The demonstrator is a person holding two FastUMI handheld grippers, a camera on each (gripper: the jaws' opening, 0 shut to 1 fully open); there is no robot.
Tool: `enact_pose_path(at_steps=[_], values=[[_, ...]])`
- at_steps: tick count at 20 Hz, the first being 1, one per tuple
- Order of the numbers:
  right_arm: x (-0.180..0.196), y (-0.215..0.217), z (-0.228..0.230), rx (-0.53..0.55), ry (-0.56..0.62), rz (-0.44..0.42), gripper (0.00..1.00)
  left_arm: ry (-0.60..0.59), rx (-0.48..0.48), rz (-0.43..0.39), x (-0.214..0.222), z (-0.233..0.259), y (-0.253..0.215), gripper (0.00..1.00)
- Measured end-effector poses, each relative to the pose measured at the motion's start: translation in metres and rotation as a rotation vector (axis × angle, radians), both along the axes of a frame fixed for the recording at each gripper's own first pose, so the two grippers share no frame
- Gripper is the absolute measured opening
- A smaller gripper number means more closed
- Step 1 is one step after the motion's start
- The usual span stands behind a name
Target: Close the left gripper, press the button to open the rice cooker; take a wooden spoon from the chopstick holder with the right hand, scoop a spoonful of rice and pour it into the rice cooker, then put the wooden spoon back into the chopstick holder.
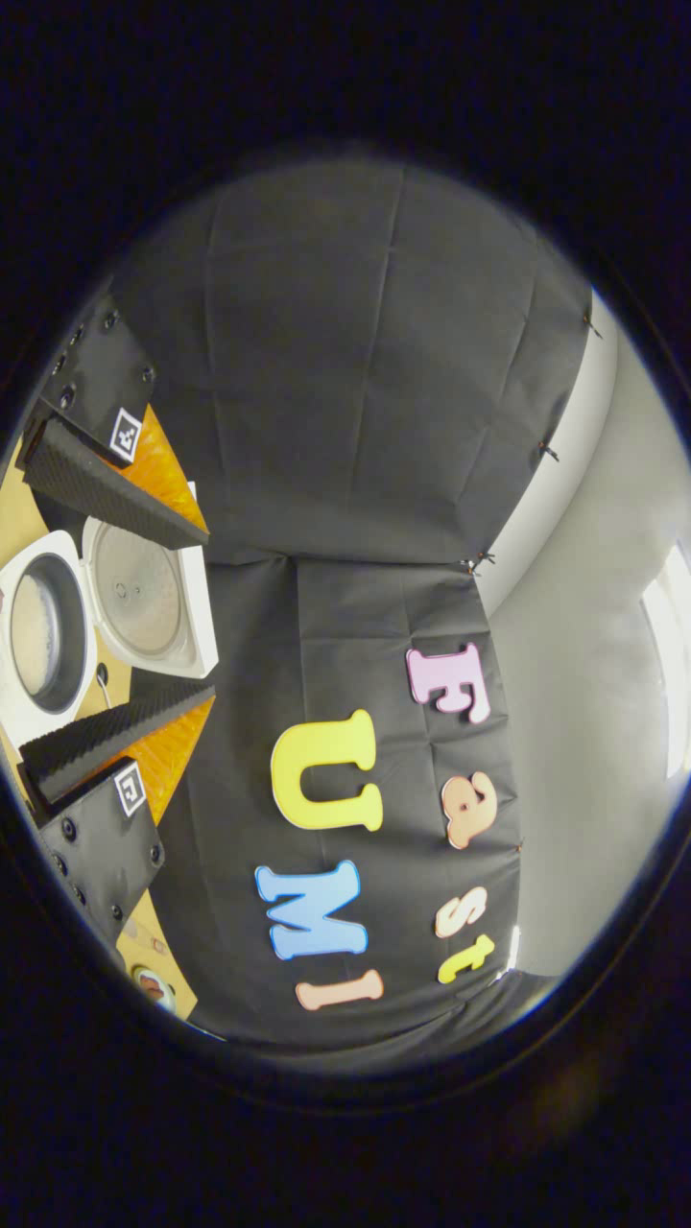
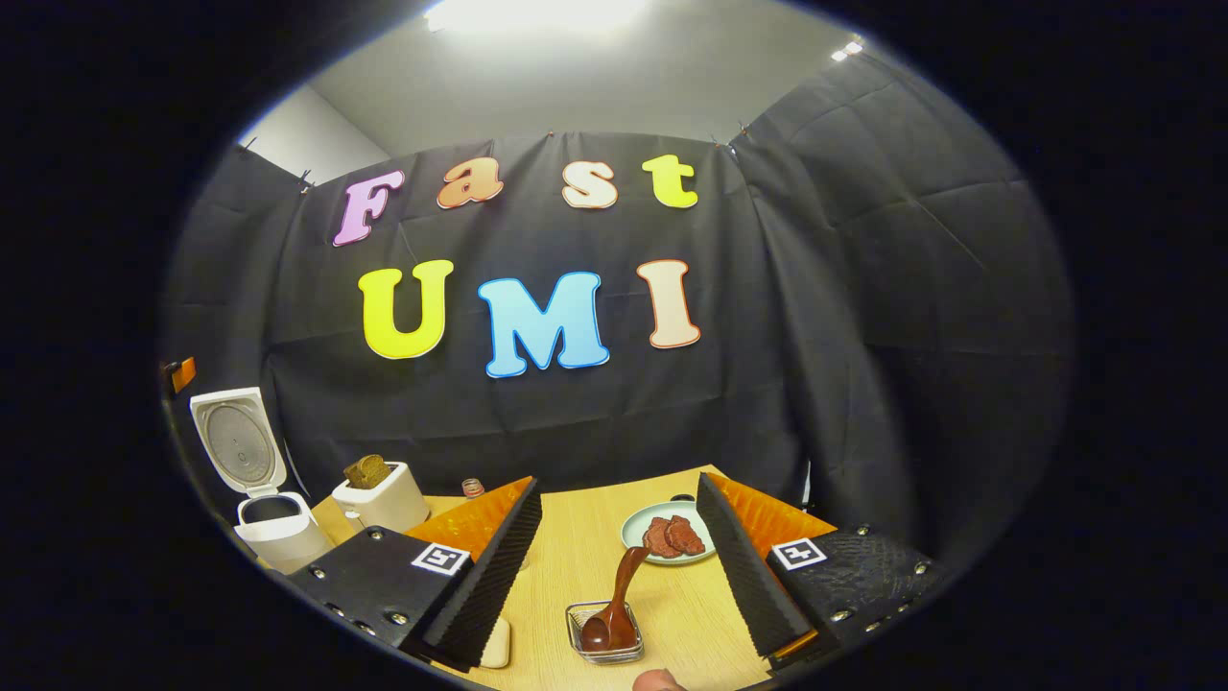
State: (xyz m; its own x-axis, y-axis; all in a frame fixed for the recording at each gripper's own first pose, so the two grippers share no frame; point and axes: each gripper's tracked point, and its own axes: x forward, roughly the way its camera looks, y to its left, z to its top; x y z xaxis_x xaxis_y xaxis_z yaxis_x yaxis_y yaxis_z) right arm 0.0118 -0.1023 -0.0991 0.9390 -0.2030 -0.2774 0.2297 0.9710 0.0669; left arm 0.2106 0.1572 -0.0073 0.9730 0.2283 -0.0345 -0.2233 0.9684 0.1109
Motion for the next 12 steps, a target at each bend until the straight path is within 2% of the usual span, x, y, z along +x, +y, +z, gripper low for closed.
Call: enact_pose_path(at_steps=[3, 12], values=[[-0.007, 0.009, 0.011, -0.052, -0.012, -0.006, 0.99, -0.011, -0.014, 0.001, 0.035, 0.005, 0.015, 0.97], [-0.027, 0.033, 0.024, -0.163, -0.02, -0.012, 0.98, 0.095, -0.075, 0.056, 0.145, -0.027, 0.066, 0.99]])
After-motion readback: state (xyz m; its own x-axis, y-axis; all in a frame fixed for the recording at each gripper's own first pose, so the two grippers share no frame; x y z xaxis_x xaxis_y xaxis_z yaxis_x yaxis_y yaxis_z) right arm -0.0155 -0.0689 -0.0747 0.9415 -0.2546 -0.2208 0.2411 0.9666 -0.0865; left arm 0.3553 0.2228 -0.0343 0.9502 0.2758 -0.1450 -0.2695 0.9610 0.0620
